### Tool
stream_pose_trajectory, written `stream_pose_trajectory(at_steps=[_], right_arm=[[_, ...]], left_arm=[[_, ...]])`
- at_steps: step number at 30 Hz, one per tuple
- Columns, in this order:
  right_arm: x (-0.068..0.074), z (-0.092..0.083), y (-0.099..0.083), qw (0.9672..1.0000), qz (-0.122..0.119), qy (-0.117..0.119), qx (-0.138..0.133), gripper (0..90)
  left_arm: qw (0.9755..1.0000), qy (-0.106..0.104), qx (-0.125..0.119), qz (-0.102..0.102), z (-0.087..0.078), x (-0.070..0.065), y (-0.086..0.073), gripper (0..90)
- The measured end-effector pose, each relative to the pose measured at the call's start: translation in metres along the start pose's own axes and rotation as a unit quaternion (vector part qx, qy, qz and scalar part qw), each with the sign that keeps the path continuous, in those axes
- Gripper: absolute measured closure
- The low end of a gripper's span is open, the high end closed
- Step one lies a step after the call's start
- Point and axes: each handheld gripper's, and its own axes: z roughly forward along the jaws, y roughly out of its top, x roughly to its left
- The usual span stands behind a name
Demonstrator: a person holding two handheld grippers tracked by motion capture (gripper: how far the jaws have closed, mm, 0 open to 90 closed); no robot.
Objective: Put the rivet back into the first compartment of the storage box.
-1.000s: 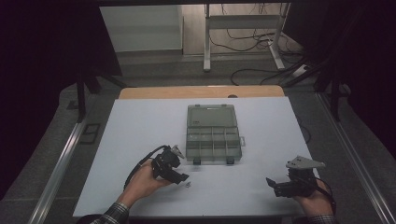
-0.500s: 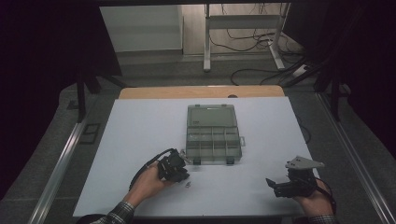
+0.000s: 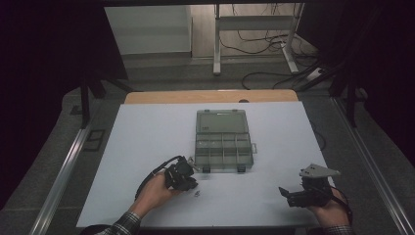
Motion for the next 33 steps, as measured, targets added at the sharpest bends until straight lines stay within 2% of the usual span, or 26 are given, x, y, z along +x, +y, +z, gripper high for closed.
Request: stream_pose_trajectory(at_steps=[6,10,11,15,25,33], right_arm=[[0.0,0.0,0.0,1.0,0.001,-0.001,-0.001,0.0],[0.0,-0.001,0.0,1.0,0.0,0.001,-0.004,0.0],[-0.001,-0.001,0.0,1.0,0.0,0.001,-0.004,0.0],[-0.001,-0.001,0.0,1.0,0.002,0.004,-0.008,0.0],[-0.001,-0.001,-0.001,1.0,0.002,0.004,-0.009,0.0],[0.0,0.0,-0.001,1.0,0.002,0.004,-0.007,0.0]], left_arm=[[0.9996,-0.016,-0.016,-0.017,-0.009,0.003,-0.001,80.1],[0.9994,-0.015,-0.025,-0.02,-0.016,0.005,-0.001,80.1],[0.9986,-0.018,-0.037,-0.033,-0.017,0.004,-0.002,80.1],[0.9981,-0.022,-0.045,-0.037,-0.024,0.007,-0.002,80.1],[0.9967,-0.023,-0.061,-0.049,-0.037,0.022,0.004,80.1],[0.9947,-0.026,-0.073,-0.068,-0.044,0.037,0.012,80.1]])
